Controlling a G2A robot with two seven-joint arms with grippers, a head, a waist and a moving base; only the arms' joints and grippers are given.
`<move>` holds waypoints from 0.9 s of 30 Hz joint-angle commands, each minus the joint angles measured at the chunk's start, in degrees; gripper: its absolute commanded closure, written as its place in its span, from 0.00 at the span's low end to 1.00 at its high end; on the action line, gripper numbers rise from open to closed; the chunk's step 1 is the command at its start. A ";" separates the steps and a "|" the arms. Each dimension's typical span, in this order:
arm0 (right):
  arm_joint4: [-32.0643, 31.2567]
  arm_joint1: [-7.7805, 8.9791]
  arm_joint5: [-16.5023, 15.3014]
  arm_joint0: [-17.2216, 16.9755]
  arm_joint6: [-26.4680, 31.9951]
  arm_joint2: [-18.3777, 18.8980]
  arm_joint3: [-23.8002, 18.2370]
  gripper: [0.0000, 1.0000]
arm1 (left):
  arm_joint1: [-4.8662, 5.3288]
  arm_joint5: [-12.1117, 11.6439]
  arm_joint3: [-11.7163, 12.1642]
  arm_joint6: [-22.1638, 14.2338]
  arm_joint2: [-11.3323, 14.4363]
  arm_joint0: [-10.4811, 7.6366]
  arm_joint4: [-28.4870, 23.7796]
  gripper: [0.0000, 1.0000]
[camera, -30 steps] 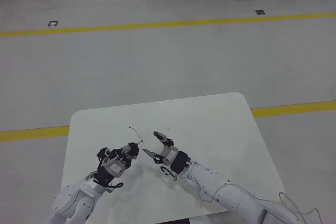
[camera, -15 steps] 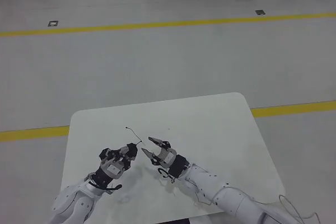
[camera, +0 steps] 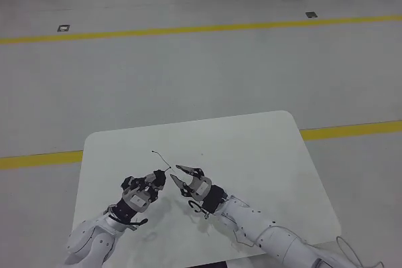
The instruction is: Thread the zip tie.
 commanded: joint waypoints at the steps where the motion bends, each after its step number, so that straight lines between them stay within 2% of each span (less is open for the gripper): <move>1: -0.22 -0.05 -0.22 -0.11 0.21 0.31 -0.11 0.79 | 0.00 -0.11 0.05 0.05 0.08 -0.06 0.01 1.00; 18: -0.41 -1.38 -2.18 0.29 0.99 1.46 1.25 0.91 | 0.05 -0.04 0.16 0.54 0.78 -0.60 0.80 1.00; 27: -0.85 -2.17 -2.94 0.62 0.95 1.58 2.33 0.93 | 0.12 -0.07 0.37 0.64 0.59 -0.71 0.61 1.00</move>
